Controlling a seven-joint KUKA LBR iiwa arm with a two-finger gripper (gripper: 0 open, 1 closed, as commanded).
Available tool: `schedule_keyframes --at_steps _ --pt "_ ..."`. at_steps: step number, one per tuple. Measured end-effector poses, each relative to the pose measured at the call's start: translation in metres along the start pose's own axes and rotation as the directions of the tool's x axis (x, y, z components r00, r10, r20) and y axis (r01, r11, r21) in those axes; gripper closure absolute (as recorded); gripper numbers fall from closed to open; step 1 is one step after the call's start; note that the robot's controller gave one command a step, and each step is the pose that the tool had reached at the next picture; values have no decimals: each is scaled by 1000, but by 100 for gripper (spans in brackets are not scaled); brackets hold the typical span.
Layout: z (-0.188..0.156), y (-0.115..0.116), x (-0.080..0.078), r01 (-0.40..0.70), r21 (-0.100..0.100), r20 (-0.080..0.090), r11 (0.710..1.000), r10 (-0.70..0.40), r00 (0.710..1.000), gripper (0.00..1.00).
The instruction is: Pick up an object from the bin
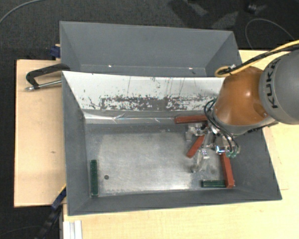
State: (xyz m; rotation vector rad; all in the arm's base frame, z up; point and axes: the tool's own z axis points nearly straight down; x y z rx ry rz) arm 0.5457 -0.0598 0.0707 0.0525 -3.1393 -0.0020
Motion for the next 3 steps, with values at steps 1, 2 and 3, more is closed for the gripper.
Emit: schedule_keyframes --at_steps 1,2,3 --pt "-1 -66 10 409 6 5 913 -409 913 0" --pt "-1 -60 9 415 1 9 910 -415 910 100" --pt "-151 -73 12 408 11 13 913 -408 913 100"
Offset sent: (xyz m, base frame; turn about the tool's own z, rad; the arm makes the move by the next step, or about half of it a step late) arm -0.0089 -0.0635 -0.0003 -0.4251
